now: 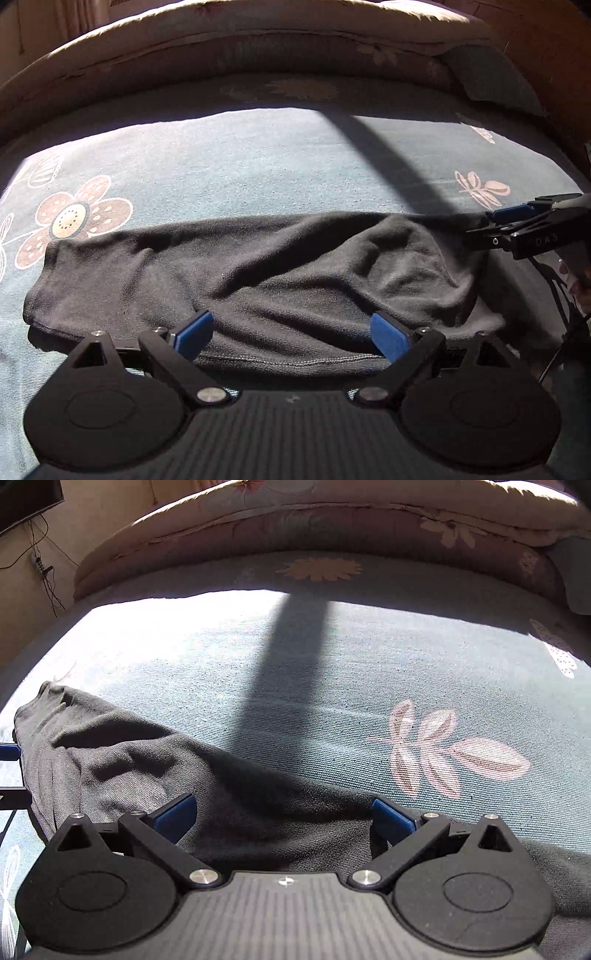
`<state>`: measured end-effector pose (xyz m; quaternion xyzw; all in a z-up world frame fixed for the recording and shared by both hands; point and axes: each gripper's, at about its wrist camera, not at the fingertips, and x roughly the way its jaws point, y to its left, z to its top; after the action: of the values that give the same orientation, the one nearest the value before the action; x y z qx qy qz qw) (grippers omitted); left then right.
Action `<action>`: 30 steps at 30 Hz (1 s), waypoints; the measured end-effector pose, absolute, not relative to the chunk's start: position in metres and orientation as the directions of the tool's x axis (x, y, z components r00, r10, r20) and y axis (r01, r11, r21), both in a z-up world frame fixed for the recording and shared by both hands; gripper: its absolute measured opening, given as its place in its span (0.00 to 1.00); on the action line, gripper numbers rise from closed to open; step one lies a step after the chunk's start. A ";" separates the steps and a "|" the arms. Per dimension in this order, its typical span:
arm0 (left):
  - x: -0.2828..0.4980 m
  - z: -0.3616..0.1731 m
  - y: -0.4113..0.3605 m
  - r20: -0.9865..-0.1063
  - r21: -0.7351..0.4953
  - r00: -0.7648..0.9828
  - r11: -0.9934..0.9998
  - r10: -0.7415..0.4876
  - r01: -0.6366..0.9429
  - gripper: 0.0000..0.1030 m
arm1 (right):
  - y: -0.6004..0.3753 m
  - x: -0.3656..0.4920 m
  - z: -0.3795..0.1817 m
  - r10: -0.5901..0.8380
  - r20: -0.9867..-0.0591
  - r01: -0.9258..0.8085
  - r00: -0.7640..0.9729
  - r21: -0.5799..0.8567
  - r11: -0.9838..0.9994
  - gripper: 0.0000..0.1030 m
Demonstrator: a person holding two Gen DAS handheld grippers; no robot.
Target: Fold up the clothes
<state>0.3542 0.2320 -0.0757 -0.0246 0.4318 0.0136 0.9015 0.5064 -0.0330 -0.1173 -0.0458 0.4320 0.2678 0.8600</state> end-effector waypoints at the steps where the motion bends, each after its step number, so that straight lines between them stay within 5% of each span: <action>1: 0.355 -0.075 0.228 -0.774 -0.030 0.633 0.999 -0.004 -0.030 0.89 | -0.035 0.496 -0.110 0.445 -0.758 -0.518 0.477 0.167 0.839 1.00; 8: 0.351 -0.068 0.229 -0.768 -0.041 0.640 0.999 -0.012 -0.030 0.89 | -0.028 0.395 -0.092 0.751 -0.638 -0.812 0.170 0.341 0.474 1.00; 15: 0.335 -0.054 0.243 -0.754 -0.072 0.657 0.996 -0.019 -0.053 0.89 | 0.024 0.387 -0.115 0.723 -0.677 -0.891 0.135 0.236 0.387 1.00; 23: 0.322 -0.058 0.253 -0.761 -0.074 0.648 0.995 -0.015 -0.064 0.89 | 0.021 0.406 -0.130 0.756 -0.654 -0.821 0.008 0.427 0.378 1.00; 30: 0.320 -0.056 0.258 -0.755 -0.086 0.656 0.994 -0.017 -0.074 0.89 | 0.025 0.399 -0.108 0.794 -0.608 -0.852 0.001 0.415 0.318 1.00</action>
<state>0.3201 0.2579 -0.0560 -0.0546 0.4144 0.0158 0.9083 0.3986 0.0247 -0.1082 -0.0363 0.4001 0.5827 0.7064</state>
